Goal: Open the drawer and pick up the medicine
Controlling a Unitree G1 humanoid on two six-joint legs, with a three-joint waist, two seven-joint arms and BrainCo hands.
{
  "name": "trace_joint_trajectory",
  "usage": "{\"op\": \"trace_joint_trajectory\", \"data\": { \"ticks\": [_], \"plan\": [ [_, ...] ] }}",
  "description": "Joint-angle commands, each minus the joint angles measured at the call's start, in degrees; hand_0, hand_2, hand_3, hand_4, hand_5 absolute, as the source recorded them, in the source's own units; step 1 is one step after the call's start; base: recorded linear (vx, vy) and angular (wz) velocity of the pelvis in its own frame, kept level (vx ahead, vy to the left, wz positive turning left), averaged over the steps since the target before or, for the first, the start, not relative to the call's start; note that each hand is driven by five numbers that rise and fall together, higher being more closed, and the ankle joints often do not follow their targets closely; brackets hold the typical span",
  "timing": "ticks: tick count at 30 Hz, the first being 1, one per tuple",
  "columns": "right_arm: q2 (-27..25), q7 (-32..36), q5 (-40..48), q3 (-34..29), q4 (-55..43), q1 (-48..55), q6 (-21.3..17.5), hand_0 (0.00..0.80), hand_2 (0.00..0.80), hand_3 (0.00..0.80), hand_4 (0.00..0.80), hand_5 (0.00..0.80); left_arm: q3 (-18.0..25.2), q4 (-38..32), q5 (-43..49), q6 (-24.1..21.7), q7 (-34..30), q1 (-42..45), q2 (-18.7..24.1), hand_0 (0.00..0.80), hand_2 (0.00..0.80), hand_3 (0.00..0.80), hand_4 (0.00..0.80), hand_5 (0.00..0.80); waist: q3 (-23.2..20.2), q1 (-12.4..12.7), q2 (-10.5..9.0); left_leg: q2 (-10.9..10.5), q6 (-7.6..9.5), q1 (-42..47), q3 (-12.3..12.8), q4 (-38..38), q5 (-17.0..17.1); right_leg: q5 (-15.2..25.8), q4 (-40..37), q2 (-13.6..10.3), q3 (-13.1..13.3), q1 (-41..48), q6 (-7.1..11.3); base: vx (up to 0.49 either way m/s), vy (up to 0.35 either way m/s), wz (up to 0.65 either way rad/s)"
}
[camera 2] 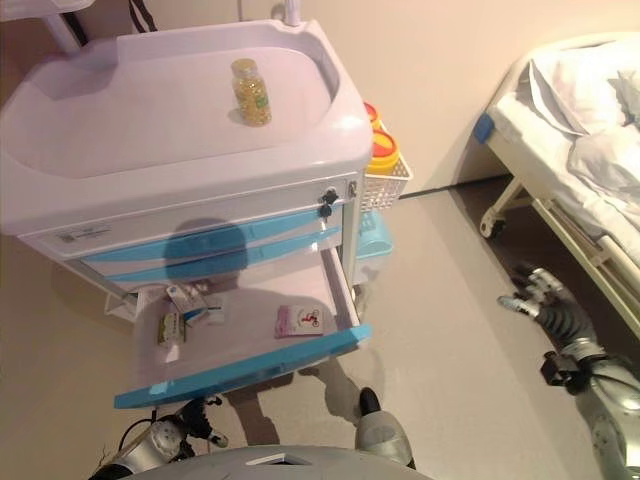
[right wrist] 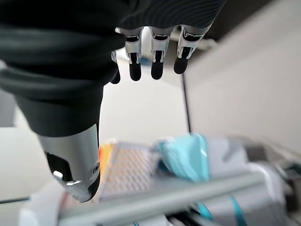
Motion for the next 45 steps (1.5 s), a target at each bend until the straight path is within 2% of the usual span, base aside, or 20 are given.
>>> {"op": "trace_joint_trajectory", "data": {
  "ticks": [1,5,9,11,15,18,23,24,30,35,40,45],
  "plan": [
    [1.04,11.52,3.79,1.1,2.41,-2.91,-5.54,0.0,0.0,0.0,0.0,0.0,2.25,-0.86,0.45,-1.17,3.57,-6.0,3.75,0.0,0.0,0.0,0.0,0.0,1.69,-0.1,-1.58,0.5,3.1,-5.84,-1.03,9.79,-4.02,-2.22,7.89,-2.16,-0.56,-2.97,3.12,-0.058,0.017,-0.03],
    [1.01,26.24,5.36,7.51,6.97,-1.62,-4.16,0.0,0.0,0.0,0.0,0.0,2.18,-1.29,-1.47,-1.04,3.74,-9.33,5.3,0.0,0.0,0.0,0.0,0.0,2.64,-0.16,-1.53,0.25,2.98,-7.18,-1.12,10.8,-3.95,-1.96,8.18,-2.36,-0.66,-4.07,3.05,-0.054,0.012,-0.04],
    [0.3,33.52,6.78,15.11,10.85,-3.21,-3.35,0.0,0.0,0.0,0.0,0.0,0.98,1.18,-4.28,-1.47,1.95,-13.76,7.5,0.0,0.0,0.0,0.0,0.0,4.25,-0.09,-1.56,0.17,2.76,-8.69,-1.32,12.09,-3.79,-1.77,8.67,-2.37,-0.59,-5.2,2.82,-0.067,0.016,-0.02],
    [0.21,34.67,9.34,18.4,12.28,-4.83,-2.56,0.0,0.0,0.0,0.0,0.0,-0.26,2.94,-5.72,-1.84,1.51,-16.47,8.85,0.0,0.0,0.0,0.0,0.0,5.17,-0.19,-1.57,0.15,2.63,-9.41,-1.39,12.68,-3.72,-1.58,8.89,-2.36,-0.3,-5.84,2.79,-0.08,0.033,-0.04],
    [-1.14,35.47,11.28,23.97,12.67,-8.27,-1.51,0.0,0.0,0.0,0.0,0.0,-2.2,5.77,-12.4,-2.43,-2.58,-22.69,13.45,0.0,0.0,0.0,0.0,0.0,8.07,-1.25,-1.58,0.34,2.41,-11.36,-0.51,14.51,-3.73,-1.17,9.56,-2.17,0.87,-8.0,2.72,-0.102,0.073,-0.13],
    [-2.24,36.35,13.94,26.4,12.85,-10.09,-1.21,0.0,0.0,0.0,0.0,0.0,-1.82,7.57,-17.81,-2.99,-4.77,-26.43,16.34,0.0,0.0,0.0,0.0,0.0,11.11,-2.3,-1.76,0.74,2.24,-13.06,0.89,17.14,-4.43,-0.56,9.63,-2.25,2.05,-9.49,2.52,-0.128,0.13,-0.18],
    [-2.94,36.06,14.58,29.2,14.02,-11.63,-3.62,0.0,0.0,0.0,0.0,0.0,-2.3,10.03,-25.21,-2.39,-9.51,-34.94,21.74,0.0,0.0,0.0,0.0,0.0,15.5,-3.8,-2.16,1.25,2.16,-17.91,2.88,23.53,-6.05,0.21,10.77,-2.47,4.0,-13.24,1.79,-0.106,0.113,-0.18],
    [-2.94,36.26,15.52,29.37,14.16,-11.68,-4.13,0.0,0.0,0.0,0.0,0.0,-2.35,10.17,-26.24,-1.64,-10.24,-36.73,22.55,0.0,0.0,0.0,0.0,0.0,16.57,-4.11,-1.8,1.61,1.81,-18.52,2.53,25.35,-7.77,-1.17,11.81,-2.43,3.78,-13.48,1.87,-0.04,0.12,-0.05],
    [-1.25,34.89,16.95,30.26,15.38,-11.35,-7.62,0.0,0.0,0.0,0.0,0.0,-4.5,12.6,-26.99,-0.16,-13.63,-46.56,27.0,0.0,0.0,0.0,0.0,0.0,20.26,-5.19,-2.04,2.77,1.65,-23.7,2.51,31.51,-7.38,-1.82,15.82,-2.22,4.41,-18.07,1.25,-0.078,0.065,-0.07],
    [0.24,33.94,16.48,31.55,15.88,-10.48,-10.33,0.0,0.0,0.0,0.0,0.0,-6.17,14.48,-26.67,1.59,-14.36,-52.08,28.99,0.0,0.0,0.0,0.0,0.0,21.17,-5.23,-2.28,2.7,1.56,-25.84,2.19,32.24,-6.69,-0.82,15.32,-2.19,5.06,-20.12,1.36,-0.039,0.034,-0.02],
    [1.05,32.7,16.68,32.54,15.34,-10.52,-11.57,0.0,0.0,0.0,0.0,0.0,-7.2,16.56,-25.93,0.13,-15.71,-54.81,29.64,0.0,0.0,0.0,0.0,0.0,21.17,-4.89,-2.84,2.99,1.53,-27.08,2.22,32.25,-6.51,0.43,13.89,-2.09,4.83,-20.91,1.71,-0.027,-0.007,-0.04],
    [1.78,31.67,15.44,32.56,15.25,-10.47,-12.51,0.0,0.0,0.0,0.0,0.0,-6.39,15.74,-30.87,1.35,-17.68,-55.21,29.34,0.0,0.0,0.0,0.0,0.0,21.17,-4.19,-2.94,2.73,1.41,-26.78,1.7,31.36,-6.45,0.81,12.82,-2.01,4.34,-20.23,1.81,-0.025,-0.038,-0.03]
  ]
}}
